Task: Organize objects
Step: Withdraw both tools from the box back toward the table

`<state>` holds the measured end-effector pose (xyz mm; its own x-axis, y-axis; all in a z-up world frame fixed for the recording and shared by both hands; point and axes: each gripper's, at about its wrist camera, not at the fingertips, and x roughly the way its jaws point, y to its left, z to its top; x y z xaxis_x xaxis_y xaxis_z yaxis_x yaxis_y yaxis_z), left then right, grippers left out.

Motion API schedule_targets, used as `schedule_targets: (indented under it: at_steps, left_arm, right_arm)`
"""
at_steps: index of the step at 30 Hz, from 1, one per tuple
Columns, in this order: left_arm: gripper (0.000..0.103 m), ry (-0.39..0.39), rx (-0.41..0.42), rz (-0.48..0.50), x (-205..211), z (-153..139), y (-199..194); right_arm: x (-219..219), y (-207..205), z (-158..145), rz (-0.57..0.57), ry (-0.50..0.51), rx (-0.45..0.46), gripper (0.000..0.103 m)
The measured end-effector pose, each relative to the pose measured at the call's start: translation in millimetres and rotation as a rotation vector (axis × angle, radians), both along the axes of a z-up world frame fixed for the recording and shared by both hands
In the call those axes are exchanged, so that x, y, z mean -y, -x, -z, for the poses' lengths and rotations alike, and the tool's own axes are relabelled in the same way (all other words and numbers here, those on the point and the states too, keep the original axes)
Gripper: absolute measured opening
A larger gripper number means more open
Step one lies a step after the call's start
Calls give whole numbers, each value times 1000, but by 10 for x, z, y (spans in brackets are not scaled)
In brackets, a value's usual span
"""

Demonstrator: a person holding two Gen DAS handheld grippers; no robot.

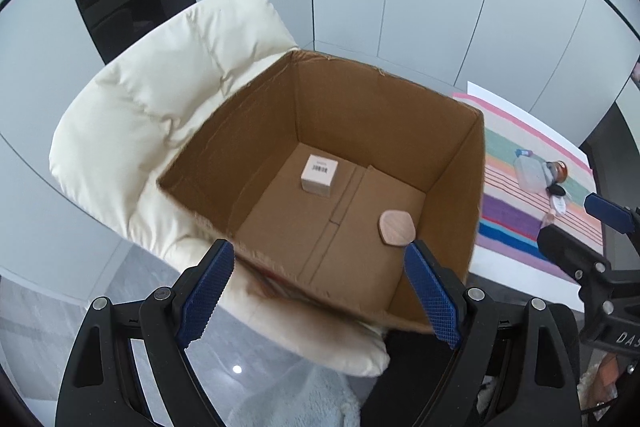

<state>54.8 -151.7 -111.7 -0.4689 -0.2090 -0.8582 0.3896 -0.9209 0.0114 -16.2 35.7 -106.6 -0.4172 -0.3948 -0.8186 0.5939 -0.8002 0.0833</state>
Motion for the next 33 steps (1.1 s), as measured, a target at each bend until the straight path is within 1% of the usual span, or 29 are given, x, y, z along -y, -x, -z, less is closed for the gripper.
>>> schedule_targets:
  at_steps: [4, 7, 15, 24, 33]
  left_arm:
    - [88, -13, -2, 1, -54, -10, -144]
    - [88, -16, -11, 5, -98, -30, -163]
    - [88, 25, -31, 57, -293, -64, -75]
    - [88, 29, -41, 106, -481, -49, 70]
    - [88, 30, -52, 201, -854, -44, 300]
  right_arm:
    - [-98, -151, -28, -5, 1, -5, 100]
    - [-142, -220, -34, -8, -4, -12, 100]
    - [-257, -303, -70, 8, -9, -30, 100]
    - [-498, -231, -98, 64, 0, -33, 100]
    - [-927, -108, -89, 158, -6, -32, 100]
